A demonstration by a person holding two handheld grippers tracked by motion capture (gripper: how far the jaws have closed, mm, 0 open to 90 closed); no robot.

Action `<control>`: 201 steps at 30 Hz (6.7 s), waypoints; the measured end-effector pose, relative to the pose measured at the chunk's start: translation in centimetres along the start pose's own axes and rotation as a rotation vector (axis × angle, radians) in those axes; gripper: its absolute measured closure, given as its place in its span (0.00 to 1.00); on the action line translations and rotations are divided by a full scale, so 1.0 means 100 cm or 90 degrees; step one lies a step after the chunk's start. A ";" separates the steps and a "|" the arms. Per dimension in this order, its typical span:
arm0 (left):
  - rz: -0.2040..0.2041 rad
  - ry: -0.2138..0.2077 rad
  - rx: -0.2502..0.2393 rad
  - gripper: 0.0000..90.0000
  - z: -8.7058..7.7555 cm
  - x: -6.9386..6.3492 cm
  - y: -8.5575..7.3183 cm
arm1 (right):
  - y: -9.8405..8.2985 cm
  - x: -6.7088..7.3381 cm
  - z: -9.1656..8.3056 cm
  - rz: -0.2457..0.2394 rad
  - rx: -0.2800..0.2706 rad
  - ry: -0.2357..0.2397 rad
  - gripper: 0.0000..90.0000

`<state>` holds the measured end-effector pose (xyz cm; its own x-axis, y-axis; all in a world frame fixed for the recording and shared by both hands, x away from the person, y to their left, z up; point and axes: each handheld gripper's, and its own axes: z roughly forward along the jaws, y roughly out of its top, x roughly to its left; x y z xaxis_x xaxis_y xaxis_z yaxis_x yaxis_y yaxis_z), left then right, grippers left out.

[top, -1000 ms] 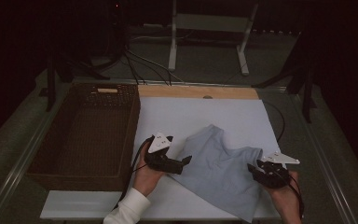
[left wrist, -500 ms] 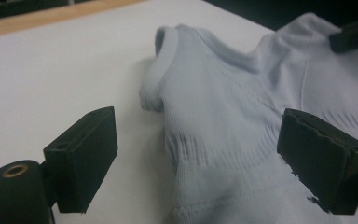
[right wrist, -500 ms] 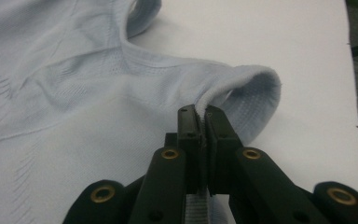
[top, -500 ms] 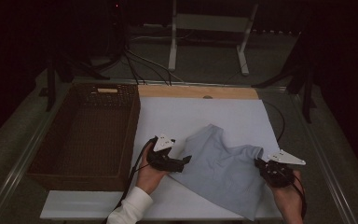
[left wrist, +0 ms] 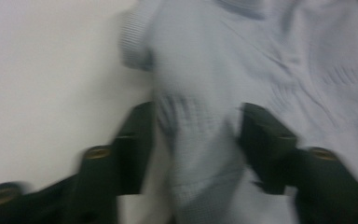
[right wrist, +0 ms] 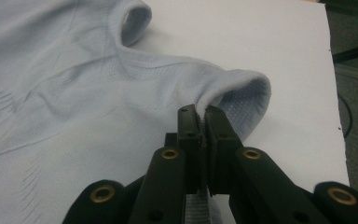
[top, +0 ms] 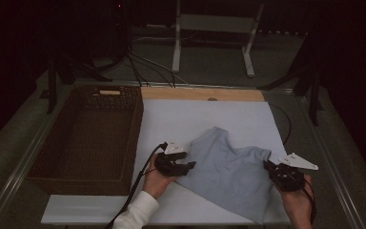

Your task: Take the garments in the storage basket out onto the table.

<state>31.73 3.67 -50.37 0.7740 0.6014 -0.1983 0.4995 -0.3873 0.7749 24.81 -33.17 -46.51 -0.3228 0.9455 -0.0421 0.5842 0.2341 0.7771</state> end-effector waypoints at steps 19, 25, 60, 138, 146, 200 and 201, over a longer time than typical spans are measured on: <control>-0.022 0.037 -0.013 0.97 -0.029 -0.004 0.001 | 0.005 -0.007 -0.004 0.007 -0.050 -0.024 0.97; -0.015 0.054 -0.013 0.97 -0.031 -0.005 0.001 | 0.004 0.004 0.005 -0.020 -0.025 -0.016 0.84; -0.035 0.064 -0.053 0.97 -0.067 -0.011 0.015 | 0.003 0.011 -0.001 -0.008 -0.034 0.052 0.35; -0.109 0.018 -0.173 0.97 -0.127 0.000 0.071 | 0.005 0.022 0.004 -0.030 -0.026 0.081 0.29; -0.093 -0.019 -0.146 0.97 -0.100 -0.016 0.075 | 0.005 0.021 0.004 -0.031 -0.026 0.080 0.29; -0.039 -0.030 -0.143 0.16 -0.076 -0.022 0.050 | 0.005 0.025 0.005 -0.033 -0.027 0.083 0.29; -0.041 -0.023 -0.147 0.12 -0.078 -0.022 0.049 | 0.005 0.026 0.006 -0.034 -0.027 0.084 0.29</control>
<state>29.49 5.91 -41.48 0.7592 0.5924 -0.2697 0.4490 -0.1766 0.8759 24.71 -30.50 -46.57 -0.4491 0.8935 -0.0032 0.5330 0.2708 0.8016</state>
